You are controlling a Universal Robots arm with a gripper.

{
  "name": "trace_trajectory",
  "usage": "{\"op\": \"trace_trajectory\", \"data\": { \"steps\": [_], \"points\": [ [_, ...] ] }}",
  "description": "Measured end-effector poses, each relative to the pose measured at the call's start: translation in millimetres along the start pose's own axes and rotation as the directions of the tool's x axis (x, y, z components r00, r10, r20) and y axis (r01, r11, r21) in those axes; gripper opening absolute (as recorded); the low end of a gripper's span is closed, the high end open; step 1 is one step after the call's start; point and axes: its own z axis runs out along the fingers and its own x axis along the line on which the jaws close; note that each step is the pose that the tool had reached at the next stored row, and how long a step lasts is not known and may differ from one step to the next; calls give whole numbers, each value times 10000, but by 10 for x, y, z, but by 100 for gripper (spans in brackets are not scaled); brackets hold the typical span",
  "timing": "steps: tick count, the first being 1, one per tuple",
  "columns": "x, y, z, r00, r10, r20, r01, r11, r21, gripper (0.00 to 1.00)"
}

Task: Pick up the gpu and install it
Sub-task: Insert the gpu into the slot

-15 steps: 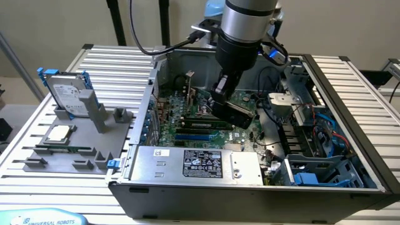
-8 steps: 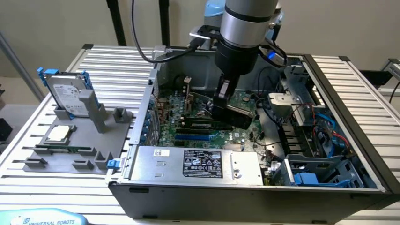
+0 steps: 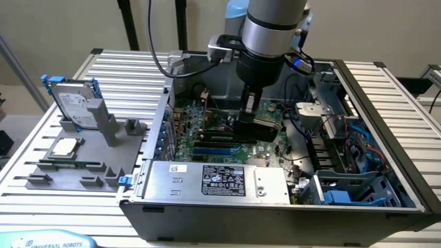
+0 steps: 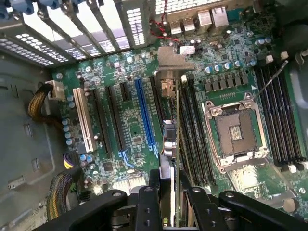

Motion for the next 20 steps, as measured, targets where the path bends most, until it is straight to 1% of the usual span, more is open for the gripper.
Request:
{"op": "trace_trajectory", "data": {
  "steps": [3,7,11,14,17,20],
  "points": [
    [0,0,14,9985,-538,-29,538,9986,-2,27],
    [1,2,22,9923,-1233,-69,1233,9924,-6,27],
    [13,35,27,9876,-1569,-82,1569,9876,9,27],
    [44,107,34,9869,-1611,-84,1612,9869,43,27],
    [83,201,48,9868,-1616,-82,1616,9868,96,27],
    [129,303,72,9868,-1617,-78,1618,9867,164,27]
  ]
}}
